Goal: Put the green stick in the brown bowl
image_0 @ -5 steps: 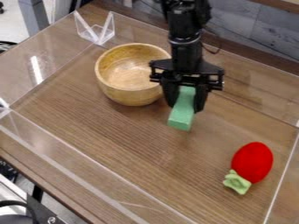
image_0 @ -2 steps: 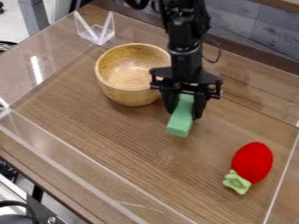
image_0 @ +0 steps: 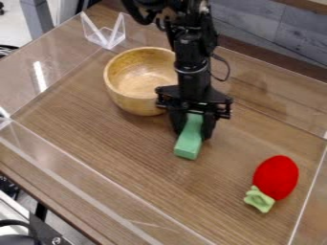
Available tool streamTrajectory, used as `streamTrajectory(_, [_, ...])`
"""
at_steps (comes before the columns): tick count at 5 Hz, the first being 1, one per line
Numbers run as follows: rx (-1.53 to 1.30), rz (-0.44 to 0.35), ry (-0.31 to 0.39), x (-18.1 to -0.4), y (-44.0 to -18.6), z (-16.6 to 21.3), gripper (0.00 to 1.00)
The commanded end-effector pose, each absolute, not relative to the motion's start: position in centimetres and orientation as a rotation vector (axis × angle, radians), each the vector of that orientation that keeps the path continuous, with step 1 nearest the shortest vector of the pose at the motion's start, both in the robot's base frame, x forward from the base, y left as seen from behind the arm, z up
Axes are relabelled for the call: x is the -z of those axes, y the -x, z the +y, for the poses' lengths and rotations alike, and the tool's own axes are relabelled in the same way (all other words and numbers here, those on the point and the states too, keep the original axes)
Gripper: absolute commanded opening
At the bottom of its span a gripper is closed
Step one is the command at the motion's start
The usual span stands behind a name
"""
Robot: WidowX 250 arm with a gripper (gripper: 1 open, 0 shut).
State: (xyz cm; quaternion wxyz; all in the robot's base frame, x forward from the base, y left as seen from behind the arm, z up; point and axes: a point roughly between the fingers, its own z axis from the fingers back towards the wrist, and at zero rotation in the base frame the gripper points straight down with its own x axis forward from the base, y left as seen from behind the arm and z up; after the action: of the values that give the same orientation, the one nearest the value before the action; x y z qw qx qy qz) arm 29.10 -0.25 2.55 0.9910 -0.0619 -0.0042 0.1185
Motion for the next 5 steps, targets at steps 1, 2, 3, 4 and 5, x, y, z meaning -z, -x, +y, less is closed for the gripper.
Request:
streamTrajectory(1, [-0.269, -0.078, 0.123, -5.4, -29.4, 0.6, 0.00])
streamTrajectory(2, [-0.286, -0.079, 0.123, -5.9, -29.9, 1.5, 0.00])
streamTrajectory(3, [-0.260, -0.078, 0.118, -6.5, -30.5, 2.5, 0.00])
streamTrajectory(4, [-0.253, -0.080, 0.100, -5.9, -30.4, 3.7, 0.00])
streamTrajectory(5, [-0.252, -0.079, 0.093, -5.1, -30.4, 4.6, 0.00])
